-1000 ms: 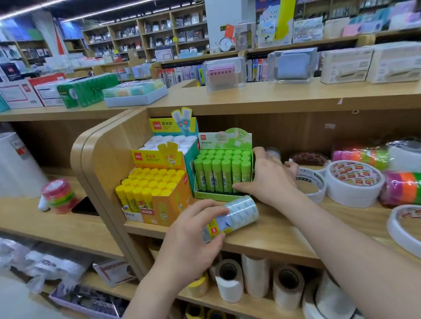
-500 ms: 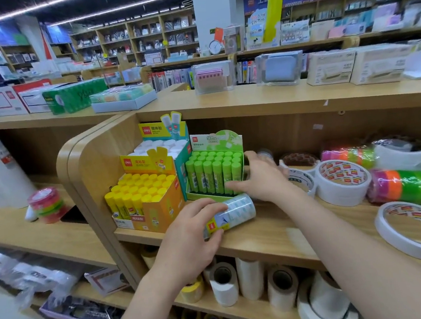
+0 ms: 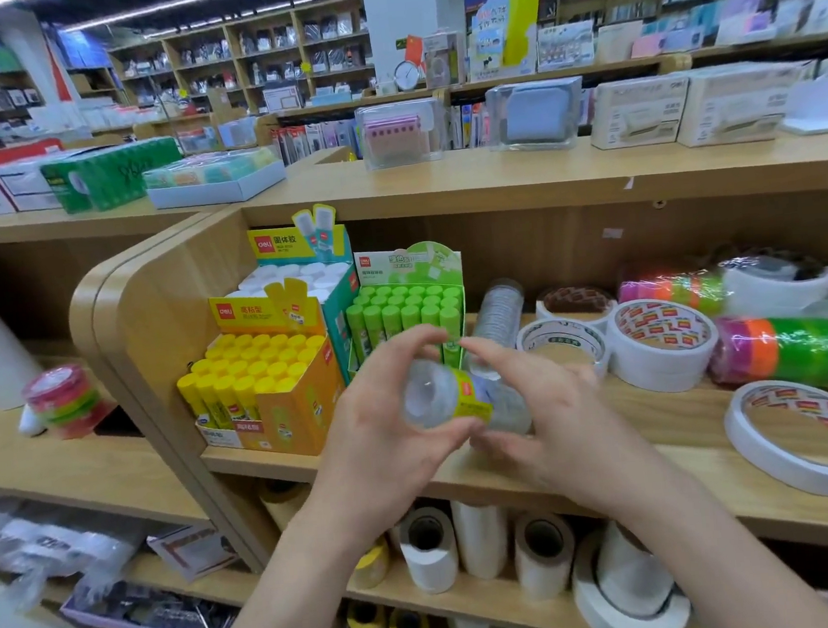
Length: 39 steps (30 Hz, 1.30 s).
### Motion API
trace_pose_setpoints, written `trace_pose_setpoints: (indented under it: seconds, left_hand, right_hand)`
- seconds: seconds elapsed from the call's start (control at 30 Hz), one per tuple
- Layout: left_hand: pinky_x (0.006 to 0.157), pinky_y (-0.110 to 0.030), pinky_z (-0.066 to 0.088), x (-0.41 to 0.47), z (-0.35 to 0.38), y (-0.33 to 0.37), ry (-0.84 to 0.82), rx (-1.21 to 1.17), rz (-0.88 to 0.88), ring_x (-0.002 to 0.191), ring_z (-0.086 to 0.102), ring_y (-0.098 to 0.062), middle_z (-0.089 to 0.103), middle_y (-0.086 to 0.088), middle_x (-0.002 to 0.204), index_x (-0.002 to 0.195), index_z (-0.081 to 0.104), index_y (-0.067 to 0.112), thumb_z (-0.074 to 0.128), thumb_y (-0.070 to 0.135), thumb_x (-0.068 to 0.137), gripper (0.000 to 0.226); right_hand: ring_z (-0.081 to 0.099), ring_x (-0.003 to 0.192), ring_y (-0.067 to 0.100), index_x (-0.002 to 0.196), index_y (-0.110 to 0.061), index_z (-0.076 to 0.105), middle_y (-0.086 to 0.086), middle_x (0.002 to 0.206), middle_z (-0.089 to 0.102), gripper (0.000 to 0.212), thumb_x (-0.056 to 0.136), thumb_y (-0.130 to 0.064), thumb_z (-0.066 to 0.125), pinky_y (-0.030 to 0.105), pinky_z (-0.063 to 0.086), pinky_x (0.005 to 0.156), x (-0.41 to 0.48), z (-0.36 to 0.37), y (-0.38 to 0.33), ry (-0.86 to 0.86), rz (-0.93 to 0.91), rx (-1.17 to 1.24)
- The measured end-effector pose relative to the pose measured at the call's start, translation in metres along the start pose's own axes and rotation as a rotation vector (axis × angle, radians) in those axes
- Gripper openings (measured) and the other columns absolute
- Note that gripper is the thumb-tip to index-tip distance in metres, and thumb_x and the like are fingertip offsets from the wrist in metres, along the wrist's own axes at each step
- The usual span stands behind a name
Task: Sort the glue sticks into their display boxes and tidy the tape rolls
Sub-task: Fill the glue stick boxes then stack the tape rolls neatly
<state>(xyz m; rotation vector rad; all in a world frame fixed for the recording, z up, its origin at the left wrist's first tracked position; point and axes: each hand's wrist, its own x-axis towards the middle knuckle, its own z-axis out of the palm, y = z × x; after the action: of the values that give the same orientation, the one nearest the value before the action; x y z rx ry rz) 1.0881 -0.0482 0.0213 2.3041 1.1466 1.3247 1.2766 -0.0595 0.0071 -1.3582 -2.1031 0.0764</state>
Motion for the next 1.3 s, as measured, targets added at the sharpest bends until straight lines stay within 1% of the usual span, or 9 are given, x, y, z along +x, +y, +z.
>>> trace_pose_setpoints:
  seconds: [0.1,0.23,0.37,0.63,0.83,0.93,1.1,1.23,1.3]
  left_hand:
    - [0.092,-0.021,0.047,0.009,0.013,0.010,0.037,-0.154,-0.016,0.114,0.055,-0.008,0.051,0.013,0.125,0.136,0.040,0.035,0.087,0.018,0.067,0.086]
    - [0.093,-0.026,0.050,0.015,0.036,0.007,-0.091,-0.223,-0.200,0.109,0.055,0.004,0.054,0.017,0.123,0.139,0.028,0.045,0.084,0.023,0.071,0.091]
    - [0.092,-0.015,0.046,0.014,0.046,-0.001,-0.115,-0.148,-0.211,0.105,0.053,0.011,0.058,0.030,0.111,0.134,0.038,0.041,0.083,0.025,0.072,0.077]
    - [0.077,-0.004,0.039,0.009,0.063,0.001,-0.115,-0.126,-0.243,0.100,0.055,0.005,0.053,0.034,0.104,0.127,0.042,0.034,0.085,0.027,0.067,0.074]
    - [0.071,-0.004,0.042,0.008,0.090,0.046,-0.058,-0.337,-0.151,0.094,0.056,0.014,0.057,0.034,0.099,0.106,0.039,0.048,0.092,0.042,0.052,0.076]
    - [0.073,-0.007,0.044,0.010,0.117,0.080,-0.105,-0.415,-0.094,0.097,0.058,0.007,0.054,0.034,0.104,0.107,0.037,0.052,0.077,0.058,0.050,0.070]
    - [0.069,-0.010,0.047,0.006,0.163,0.133,-0.193,-0.474,-0.005,0.090,0.060,0.007,0.058,0.031,0.103,0.109,0.041,0.041,0.074,0.054,0.055,0.065]
    - [0.069,-0.010,0.051,0.003,0.201,0.171,-0.198,-0.471,0.029,0.087,0.061,0.011,0.059,0.036,0.102,0.113,0.044,0.039,0.070,0.053,0.055,0.065]
    - [0.076,-0.025,0.056,0.002,0.221,0.189,-0.204,-0.444,0.057,0.098,0.062,0.003,0.057,0.031,0.113,0.123,0.043,0.036,0.075,0.047,0.059,0.073]
  right_hand:
    - [0.058,0.110,0.000,0.125,-0.038,0.051,-0.021,0.114,0.063,0.052,0.079,-0.033,0.075,0.036,0.048,0.091,-0.004,0.008,0.009,0.089,0.109,0.328]
    - [0.064,0.102,0.000,0.119,-0.031,0.056,-0.017,0.109,0.069,0.045,0.079,-0.027,0.075,0.035,0.054,0.085,-0.010,0.010,0.013,0.115,0.243,0.532]
    - [0.057,0.106,-0.005,0.130,-0.031,0.051,-0.016,0.116,0.063,0.054,0.082,-0.024,0.073,0.019,0.046,0.091,-0.016,0.002,0.014,0.077,0.236,0.352]
    - [0.053,0.104,0.023,0.123,-0.024,0.060,-0.002,0.110,0.060,0.044,0.082,-0.041,0.068,0.046,0.048,0.084,-0.091,-0.083,0.056,0.377,0.417,-0.289]
    - [0.052,0.110,0.016,0.119,-0.035,0.057,-0.008,0.111,0.055,0.041,0.080,-0.046,0.066,0.037,0.043,0.094,-0.161,-0.124,0.092,0.566,0.685,-0.045]
    - [0.051,0.107,0.003,0.117,-0.039,0.054,-0.014,0.109,0.053,0.039,0.080,-0.050,0.064,0.038,0.046,0.092,-0.181,-0.138,0.106,0.639,0.746,0.031]
    - [0.046,0.112,-0.004,0.124,-0.035,0.052,-0.007,0.119,0.051,0.042,0.086,-0.027,0.068,0.008,0.042,0.078,-0.196,-0.161,0.137,0.611,0.701,0.123]
    - [0.043,0.121,0.009,0.133,-0.035,0.045,-0.011,0.126,0.048,0.052,0.088,-0.020,0.067,0.033,0.040,0.097,-0.200,-0.190,0.178,0.604,0.633,0.010]
    - [0.037,0.126,0.015,0.140,-0.033,0.038,-0.014,0.134,0.043,0.064,0.085,-0.020,0.068,0.028,0.028,0.103,-0.193,-0.206,0.195,0.527,0.574,-0.078]
